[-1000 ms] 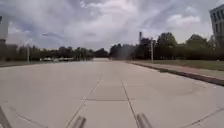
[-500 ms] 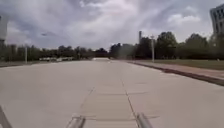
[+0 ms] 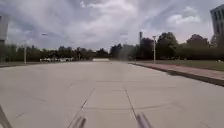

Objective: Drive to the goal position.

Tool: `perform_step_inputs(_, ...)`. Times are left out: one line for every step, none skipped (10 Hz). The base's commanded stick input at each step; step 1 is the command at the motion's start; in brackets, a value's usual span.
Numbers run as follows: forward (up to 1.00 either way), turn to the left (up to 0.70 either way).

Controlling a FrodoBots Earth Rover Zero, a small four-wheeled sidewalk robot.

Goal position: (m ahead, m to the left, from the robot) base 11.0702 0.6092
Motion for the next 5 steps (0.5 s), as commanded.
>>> perform_step_inputs(1.00,0.00)
perform_step_inputs(1.00,0.00)
perform_step_inputs(1.00,0.00)
perform_step_inputs(1.00,0.00)
perform_step_inputs(1.00,0.00)
